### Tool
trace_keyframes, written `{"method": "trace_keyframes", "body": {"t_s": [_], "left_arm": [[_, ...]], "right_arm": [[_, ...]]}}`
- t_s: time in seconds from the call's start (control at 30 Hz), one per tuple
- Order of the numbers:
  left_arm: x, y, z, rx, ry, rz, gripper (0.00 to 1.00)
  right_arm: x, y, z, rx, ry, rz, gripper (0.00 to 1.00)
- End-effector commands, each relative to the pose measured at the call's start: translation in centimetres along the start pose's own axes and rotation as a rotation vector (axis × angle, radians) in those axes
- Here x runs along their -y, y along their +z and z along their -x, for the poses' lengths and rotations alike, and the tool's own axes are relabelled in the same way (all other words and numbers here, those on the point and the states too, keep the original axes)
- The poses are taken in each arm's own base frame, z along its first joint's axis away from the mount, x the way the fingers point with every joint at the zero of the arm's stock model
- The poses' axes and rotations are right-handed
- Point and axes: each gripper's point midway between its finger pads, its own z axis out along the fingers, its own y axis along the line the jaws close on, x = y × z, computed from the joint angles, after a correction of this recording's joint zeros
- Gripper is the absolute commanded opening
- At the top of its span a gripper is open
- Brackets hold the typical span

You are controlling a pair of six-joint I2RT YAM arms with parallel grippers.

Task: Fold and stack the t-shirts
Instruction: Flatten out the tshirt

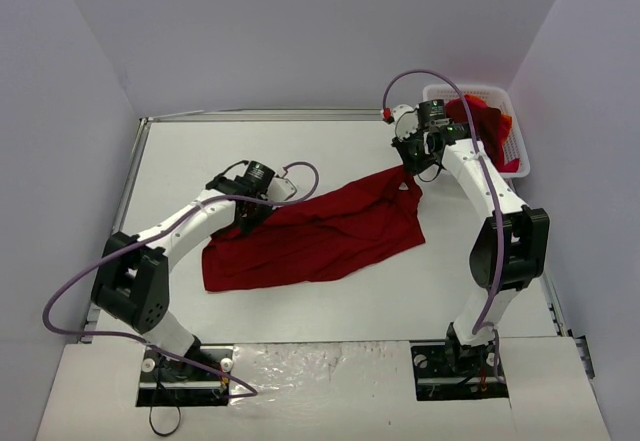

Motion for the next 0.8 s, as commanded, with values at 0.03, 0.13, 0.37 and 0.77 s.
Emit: {"method": "trace_keyframes", "body": {"t_s": [0.03, 0.13, 0.37, 0.77], "left_arm": [[0.7, 0.6, -0.7, -0.035, 0.005, -0.015, 0.26], [0.9, 1.1, -0.8, -0.049, 0.01, -0.011, 0.27], [0.6, 1.9, -1.0, -0.054, 0.009, 0.03, 0.35], [-0.1, 3.5, -0.8, -0.074, 0.022, 0.096, 0.36]], "right_arm": [[0.4, 0.6, -0.7, -0.027, -0.001, -0.013, 0.0], [0.4, 0.7, -0.9, -0.032, -0.002, -0.012, 0.0], [0.2, 0.9, -1.1, -0.036, -0.004, -0.007, 0.0], [0.4, 1.2, -1.4, -0.051, -0.009, -0.013, 0.0]]}}
